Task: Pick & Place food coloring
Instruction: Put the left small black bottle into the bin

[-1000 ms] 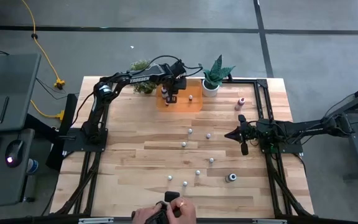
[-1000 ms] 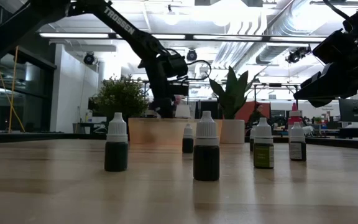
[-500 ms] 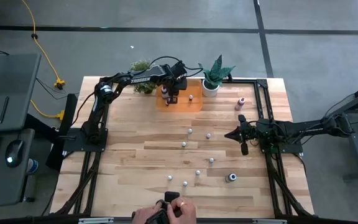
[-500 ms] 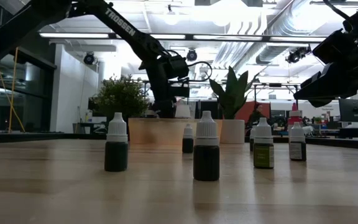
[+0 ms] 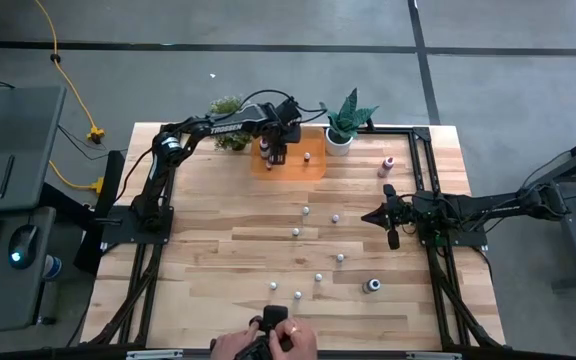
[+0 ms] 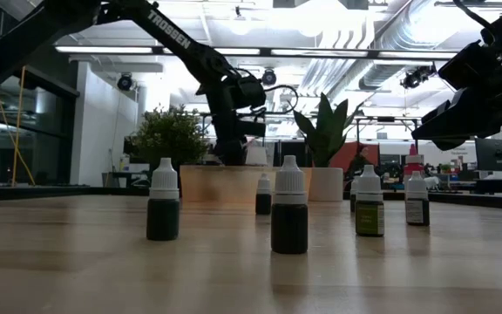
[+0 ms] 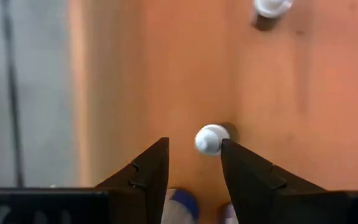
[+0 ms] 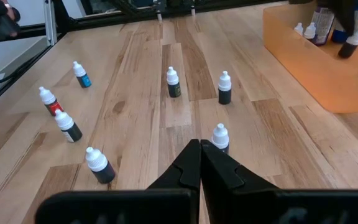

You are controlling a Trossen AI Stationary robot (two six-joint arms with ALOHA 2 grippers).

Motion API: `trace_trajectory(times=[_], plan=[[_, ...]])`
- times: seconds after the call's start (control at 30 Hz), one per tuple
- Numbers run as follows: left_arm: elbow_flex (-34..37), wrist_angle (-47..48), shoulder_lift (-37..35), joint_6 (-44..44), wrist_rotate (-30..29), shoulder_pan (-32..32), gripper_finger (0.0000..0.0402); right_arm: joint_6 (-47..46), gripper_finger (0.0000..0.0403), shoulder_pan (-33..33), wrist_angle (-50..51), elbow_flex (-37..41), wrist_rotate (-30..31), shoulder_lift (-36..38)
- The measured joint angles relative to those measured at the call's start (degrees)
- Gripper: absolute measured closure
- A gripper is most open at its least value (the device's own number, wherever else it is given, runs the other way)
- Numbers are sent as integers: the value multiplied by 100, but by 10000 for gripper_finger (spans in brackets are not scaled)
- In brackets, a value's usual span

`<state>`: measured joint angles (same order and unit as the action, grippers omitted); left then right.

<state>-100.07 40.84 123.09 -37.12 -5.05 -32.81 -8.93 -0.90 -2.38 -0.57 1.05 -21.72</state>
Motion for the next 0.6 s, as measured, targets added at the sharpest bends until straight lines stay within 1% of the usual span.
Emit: trace_trajectory(times=[0.07, 0.33, 0.5, 0.6], plan=[[-141, 47, -2, 8, -110, 19, 261, 0, 402, 1, 1, 1, 0, -1], [-989, 522, -4, 140, -45, 158, 261, 0, 402, 1, -1, 1, -1, 0], [-1767, 1039, -4, 320, -17, 357, 261, 0, 402, 1, -1, -1, -1, 0], [-2333, 1530, -4, 341, 265, 514, 261, 0, 402, -1, 0, 0, -1, 1]])
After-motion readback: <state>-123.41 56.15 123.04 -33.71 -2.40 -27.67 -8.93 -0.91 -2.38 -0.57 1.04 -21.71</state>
